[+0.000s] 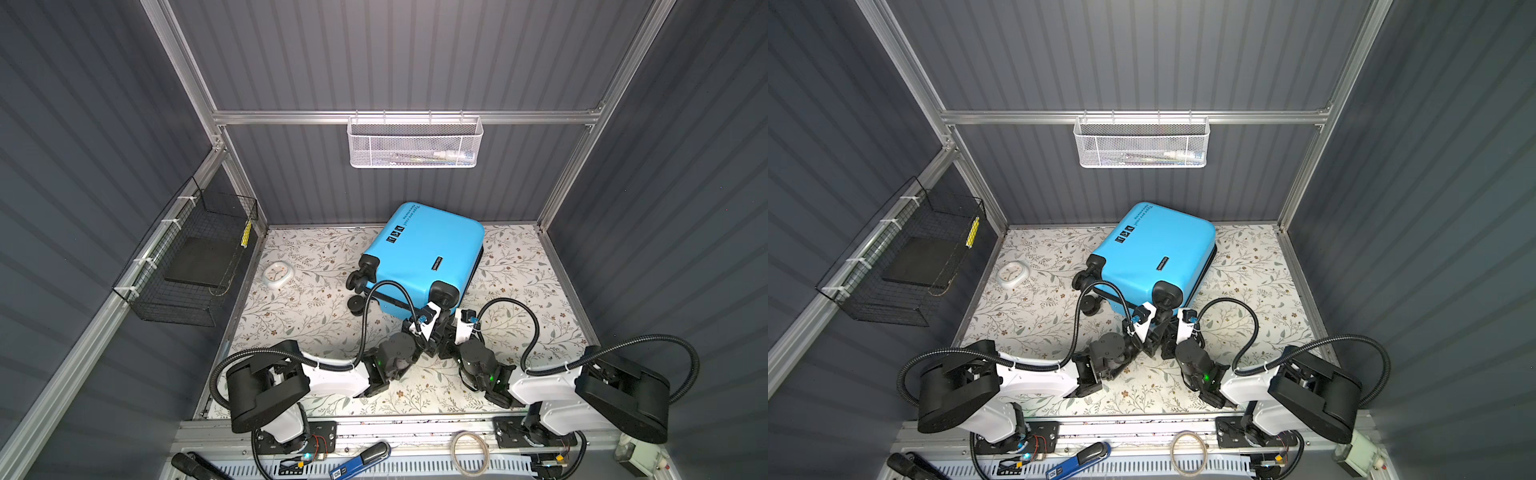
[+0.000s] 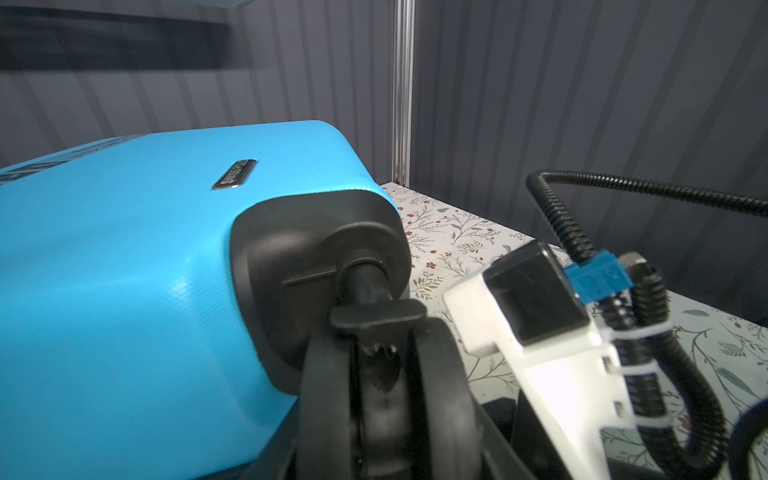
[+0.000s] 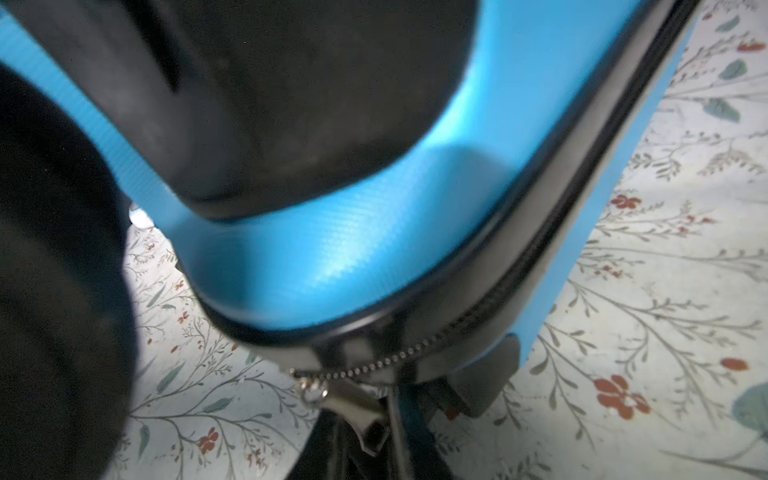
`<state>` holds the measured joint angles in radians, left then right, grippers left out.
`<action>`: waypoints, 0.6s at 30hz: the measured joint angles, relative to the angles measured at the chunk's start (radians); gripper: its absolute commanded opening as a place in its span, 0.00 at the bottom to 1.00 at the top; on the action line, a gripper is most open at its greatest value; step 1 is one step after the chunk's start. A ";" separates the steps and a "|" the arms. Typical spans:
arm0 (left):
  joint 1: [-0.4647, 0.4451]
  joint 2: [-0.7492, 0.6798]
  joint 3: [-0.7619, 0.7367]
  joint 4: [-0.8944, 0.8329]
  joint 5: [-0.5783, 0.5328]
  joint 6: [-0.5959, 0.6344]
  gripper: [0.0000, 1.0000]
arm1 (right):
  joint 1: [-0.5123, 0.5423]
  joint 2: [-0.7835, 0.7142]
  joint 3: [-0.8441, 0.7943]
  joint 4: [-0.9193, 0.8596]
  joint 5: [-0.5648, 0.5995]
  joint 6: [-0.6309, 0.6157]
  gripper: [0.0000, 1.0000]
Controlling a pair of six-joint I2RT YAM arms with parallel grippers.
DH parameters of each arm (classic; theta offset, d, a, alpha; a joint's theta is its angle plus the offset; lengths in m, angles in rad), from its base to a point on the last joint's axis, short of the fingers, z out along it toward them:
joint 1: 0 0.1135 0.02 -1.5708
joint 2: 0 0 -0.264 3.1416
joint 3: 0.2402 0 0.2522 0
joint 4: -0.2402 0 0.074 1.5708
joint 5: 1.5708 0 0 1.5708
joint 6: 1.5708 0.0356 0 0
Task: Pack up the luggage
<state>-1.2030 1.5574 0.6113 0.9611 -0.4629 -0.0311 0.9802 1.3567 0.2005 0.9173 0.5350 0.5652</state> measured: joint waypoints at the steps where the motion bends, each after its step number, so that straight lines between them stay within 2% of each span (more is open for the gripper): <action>1: 0.000 0.000 0.000 0.000 0.001 0.000 0.00 | 0.001 0.000 0.000 0.000 -0.010 -0.004 0.04; 3: 0.000 0.000 0.000 0.000 0.003 -0.001 0.00 | 0.010 -0.002 0.004 0.002 -0.024 -0.008 0.00; 18: -0.002 0.000 -0.003 0.010 0.015 -0.004 0.00 | -0.003 -0.087 -0.023 -0.054 -0.045 0.045 0.00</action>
<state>-1.2049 1.5578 0.6086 0.9714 -0.4477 -0.0349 0.9775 1.2697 0.1776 0.8631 0.4904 0.6102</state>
